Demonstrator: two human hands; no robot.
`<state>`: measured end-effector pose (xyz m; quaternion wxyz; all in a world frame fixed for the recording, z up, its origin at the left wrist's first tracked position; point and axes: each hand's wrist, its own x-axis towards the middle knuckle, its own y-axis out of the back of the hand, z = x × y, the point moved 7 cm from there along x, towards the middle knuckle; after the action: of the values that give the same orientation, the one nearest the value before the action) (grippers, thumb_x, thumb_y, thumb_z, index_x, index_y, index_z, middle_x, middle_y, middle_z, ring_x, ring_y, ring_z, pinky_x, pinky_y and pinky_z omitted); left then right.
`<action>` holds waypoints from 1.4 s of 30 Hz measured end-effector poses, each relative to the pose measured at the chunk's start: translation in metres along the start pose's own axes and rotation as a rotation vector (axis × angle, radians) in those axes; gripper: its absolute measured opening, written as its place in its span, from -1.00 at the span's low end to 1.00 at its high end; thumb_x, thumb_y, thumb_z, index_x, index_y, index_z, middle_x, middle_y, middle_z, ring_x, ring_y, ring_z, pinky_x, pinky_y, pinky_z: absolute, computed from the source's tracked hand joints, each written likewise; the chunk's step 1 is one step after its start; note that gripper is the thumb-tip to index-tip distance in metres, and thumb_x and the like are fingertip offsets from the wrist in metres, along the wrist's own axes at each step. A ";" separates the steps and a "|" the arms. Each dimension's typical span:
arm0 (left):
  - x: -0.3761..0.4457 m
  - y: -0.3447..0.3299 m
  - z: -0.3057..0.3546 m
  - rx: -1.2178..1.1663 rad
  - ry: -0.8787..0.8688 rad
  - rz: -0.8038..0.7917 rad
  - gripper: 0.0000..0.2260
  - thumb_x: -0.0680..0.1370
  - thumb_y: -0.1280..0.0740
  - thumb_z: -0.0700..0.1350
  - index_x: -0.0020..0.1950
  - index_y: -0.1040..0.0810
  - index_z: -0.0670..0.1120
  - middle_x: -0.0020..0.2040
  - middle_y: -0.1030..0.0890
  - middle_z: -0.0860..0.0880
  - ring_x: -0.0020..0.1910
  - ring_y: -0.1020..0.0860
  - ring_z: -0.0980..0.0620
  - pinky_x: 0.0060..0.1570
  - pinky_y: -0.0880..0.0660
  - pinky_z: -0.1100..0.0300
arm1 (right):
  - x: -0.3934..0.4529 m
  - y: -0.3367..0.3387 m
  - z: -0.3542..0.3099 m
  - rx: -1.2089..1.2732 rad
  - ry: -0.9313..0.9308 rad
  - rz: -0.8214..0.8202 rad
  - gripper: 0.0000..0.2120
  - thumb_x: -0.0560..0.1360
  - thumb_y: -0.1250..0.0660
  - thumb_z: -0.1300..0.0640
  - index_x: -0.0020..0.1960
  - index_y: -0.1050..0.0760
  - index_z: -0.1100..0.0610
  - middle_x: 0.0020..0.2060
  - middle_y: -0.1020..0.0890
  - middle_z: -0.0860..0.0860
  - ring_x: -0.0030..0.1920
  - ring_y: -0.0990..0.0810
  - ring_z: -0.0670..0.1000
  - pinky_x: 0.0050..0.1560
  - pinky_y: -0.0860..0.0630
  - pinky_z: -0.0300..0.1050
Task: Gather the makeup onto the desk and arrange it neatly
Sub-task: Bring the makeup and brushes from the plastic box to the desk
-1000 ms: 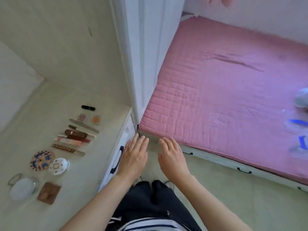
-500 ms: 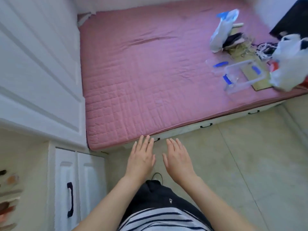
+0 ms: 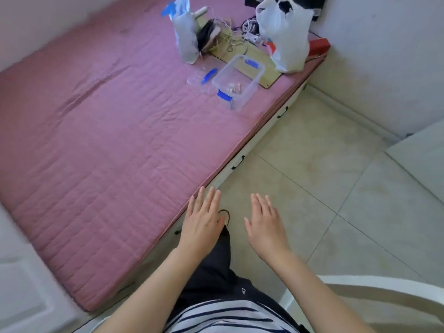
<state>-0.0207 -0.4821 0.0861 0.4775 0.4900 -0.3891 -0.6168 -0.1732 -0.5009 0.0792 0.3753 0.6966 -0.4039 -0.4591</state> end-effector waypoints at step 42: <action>0.450 0.056 0.211 -0.134 -0.055 -0.058 -0.51 0.62 -0.21 -0.05 0.52 -0.19 -0.06 0.49 -0.29 -0.01 0.53 -0.12 -0.11 0.44 -0.17 0.01 | 0.336 0.243 0.304 0.115 -0.185 0.077 -0.42 0.64 -0.06 -0.02 0.55 0.03 0.19 0.52 -0.16 0.13 0.53 -0.02 0.15 0.51 -0.06 0.07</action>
<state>-0.2441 -0.9301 0.0799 0.4803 0.4511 -0.3456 -0.6681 -0.4281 -0.9471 0.0935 0.3134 0.6556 -0.4888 -0.4827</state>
